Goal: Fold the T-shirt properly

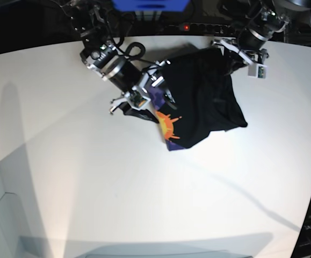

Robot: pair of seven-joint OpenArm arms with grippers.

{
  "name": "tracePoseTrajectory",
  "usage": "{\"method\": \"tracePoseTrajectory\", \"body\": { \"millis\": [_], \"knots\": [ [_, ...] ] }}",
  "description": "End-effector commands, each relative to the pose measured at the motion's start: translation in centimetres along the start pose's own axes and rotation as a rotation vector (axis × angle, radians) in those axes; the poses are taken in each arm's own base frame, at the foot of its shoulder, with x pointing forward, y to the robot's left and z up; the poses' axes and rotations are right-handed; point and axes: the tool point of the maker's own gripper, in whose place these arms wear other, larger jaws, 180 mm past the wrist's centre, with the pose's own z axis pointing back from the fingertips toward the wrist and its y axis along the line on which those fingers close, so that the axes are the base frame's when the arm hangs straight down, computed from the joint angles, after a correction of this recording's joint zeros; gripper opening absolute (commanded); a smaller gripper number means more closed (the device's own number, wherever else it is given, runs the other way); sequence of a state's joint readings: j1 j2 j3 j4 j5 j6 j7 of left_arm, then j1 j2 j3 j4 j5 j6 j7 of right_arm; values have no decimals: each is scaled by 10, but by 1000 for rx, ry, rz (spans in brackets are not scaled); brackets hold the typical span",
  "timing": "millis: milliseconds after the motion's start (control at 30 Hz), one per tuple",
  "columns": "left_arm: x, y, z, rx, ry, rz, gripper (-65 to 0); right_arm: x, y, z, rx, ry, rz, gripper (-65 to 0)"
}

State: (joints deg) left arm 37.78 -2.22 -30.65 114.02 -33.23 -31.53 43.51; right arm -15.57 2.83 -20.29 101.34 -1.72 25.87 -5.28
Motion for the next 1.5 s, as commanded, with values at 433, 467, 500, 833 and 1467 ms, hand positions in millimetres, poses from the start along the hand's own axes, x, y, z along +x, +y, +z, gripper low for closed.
{"method": "tracePoseTrajectory", "body": {
  "millis": [433,467,500,833,1467],
  "knots": [
    [-3,18,34,49,-66,132,-650,15,0,-1,3,-58,-1,-294],
    [-3,19,35,50,-69,139,-650,15,0,-1,3,-58,-1,-294],
    [-4,20,36,51,-61,142,-650,15,0,-1,3,-58,-1,-294],
    [-9,16,38,42,-45,144,-647,15,1,-2,6,-57,-2,-293],
    [46,14,16,-7,-191,98,-239,-9,0,-7,9,2,-22,-293]
  ]
}}
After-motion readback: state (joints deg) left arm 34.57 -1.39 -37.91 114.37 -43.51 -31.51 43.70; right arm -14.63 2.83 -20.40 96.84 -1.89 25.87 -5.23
